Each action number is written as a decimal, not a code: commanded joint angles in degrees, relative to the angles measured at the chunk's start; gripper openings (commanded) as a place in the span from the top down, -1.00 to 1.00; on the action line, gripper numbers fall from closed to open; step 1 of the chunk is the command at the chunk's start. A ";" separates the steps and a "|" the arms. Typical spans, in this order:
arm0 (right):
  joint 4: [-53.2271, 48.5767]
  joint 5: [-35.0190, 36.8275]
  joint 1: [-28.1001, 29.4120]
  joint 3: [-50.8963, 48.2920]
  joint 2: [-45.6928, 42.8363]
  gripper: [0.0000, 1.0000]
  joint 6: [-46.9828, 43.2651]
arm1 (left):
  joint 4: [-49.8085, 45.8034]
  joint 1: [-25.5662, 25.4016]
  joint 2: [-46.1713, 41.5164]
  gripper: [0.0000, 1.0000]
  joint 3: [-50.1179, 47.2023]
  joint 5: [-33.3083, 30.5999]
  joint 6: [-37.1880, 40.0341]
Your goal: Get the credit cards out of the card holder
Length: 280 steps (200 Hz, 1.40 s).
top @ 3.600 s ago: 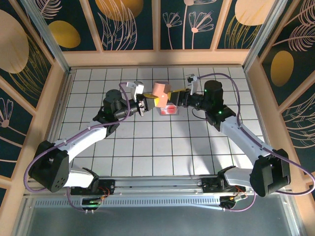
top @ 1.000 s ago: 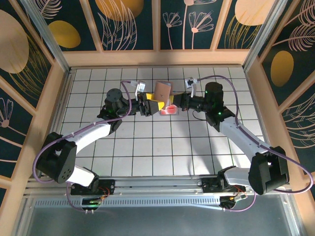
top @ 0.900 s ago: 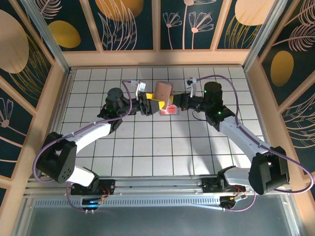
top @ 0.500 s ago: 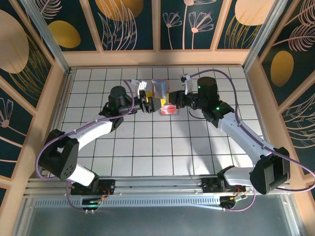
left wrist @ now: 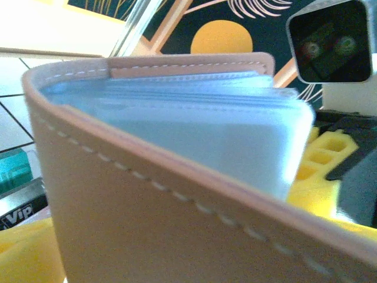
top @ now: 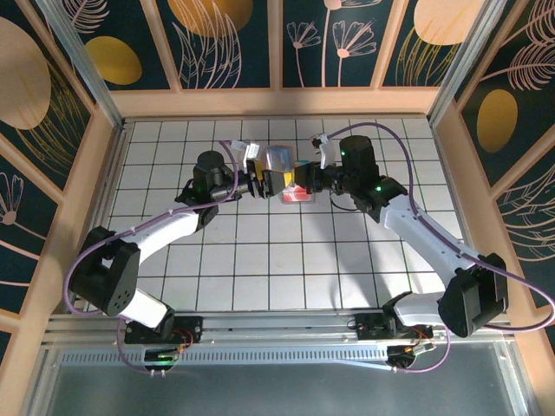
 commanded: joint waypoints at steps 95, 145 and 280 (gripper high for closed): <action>3.47 0.60 0.44 0.28 -1.83 1.00 -0.58 | -2.26 -0.39 -2.84 -0.77 0.53 -3.31 2.85; 3.64 0.41 0.44 0.08 -2.40 1.00 -0.41 | -3.02 -0.32 -2.98 -0.59 0.50 -3.73 3.00; 4.28 0.76 0.44 -0.27 -2.40 1.00 -0.32 | -2.25 -0.32 -2.67 -0.59 0.90 -2.27 2.75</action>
